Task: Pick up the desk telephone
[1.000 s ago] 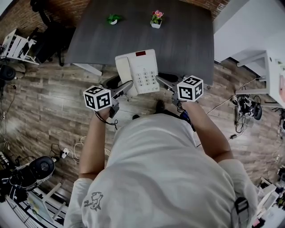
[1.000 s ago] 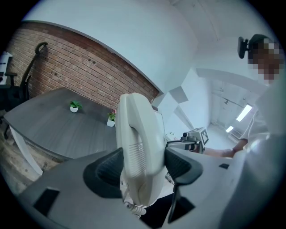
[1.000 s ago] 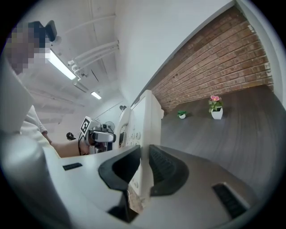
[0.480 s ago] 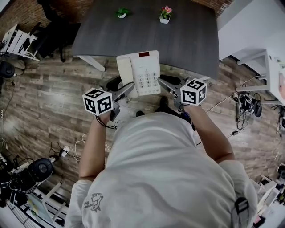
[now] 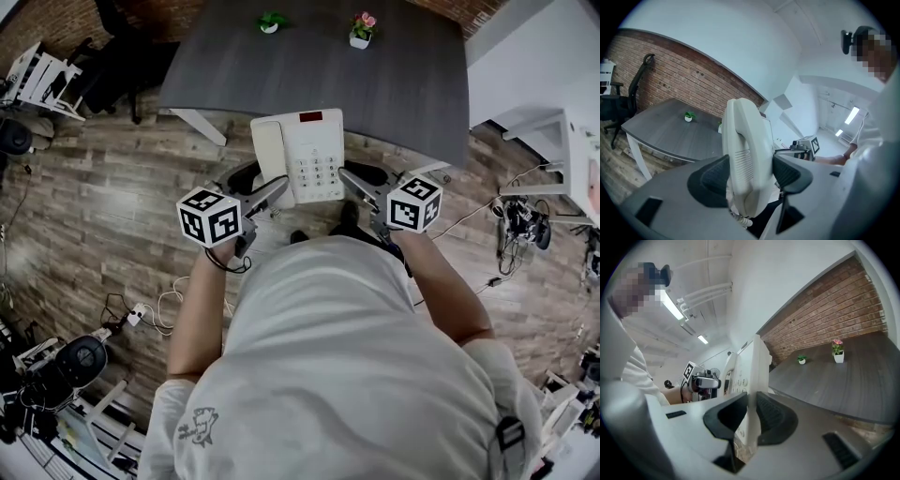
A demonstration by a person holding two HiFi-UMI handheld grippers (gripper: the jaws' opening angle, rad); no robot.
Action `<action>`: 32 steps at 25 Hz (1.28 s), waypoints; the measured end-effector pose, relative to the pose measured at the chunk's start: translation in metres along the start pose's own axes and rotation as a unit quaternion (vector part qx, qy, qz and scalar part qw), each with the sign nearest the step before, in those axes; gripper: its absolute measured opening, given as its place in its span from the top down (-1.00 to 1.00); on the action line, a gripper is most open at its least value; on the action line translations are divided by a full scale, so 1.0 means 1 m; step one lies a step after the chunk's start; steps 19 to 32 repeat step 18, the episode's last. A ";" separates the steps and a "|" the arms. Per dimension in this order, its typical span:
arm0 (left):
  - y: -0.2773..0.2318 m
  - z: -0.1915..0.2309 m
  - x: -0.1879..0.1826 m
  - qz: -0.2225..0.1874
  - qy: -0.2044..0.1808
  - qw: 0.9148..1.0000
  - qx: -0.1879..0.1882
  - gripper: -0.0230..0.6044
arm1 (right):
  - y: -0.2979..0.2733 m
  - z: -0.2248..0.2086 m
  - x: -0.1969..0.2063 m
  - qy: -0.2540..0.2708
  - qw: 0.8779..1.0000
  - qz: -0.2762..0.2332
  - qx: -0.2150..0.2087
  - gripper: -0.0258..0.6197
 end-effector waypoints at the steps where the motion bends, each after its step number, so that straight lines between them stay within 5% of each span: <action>1: 0.000 0.001 0.000 0.000 0.000 1.000 0.000 -0.04 | -0.001 -0.001 0.000 0.000 1.000 0.000 0.000 0.71; 32: -0.002 0.002 -0.001 0.002 -0.002 1.000 0.000 -0.04 | -0.001 -0.002 0.001 -0.001 1.000 0.001 0.003 0.72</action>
Point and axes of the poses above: the fingertips, and each gripper's own axes: y backward along the fingers, z to its left, x out of its underside, the point moved 7 cm from there along y, backward along the fingers, and after that the axes turned 10 degrees about z, right-handed, at the moved point
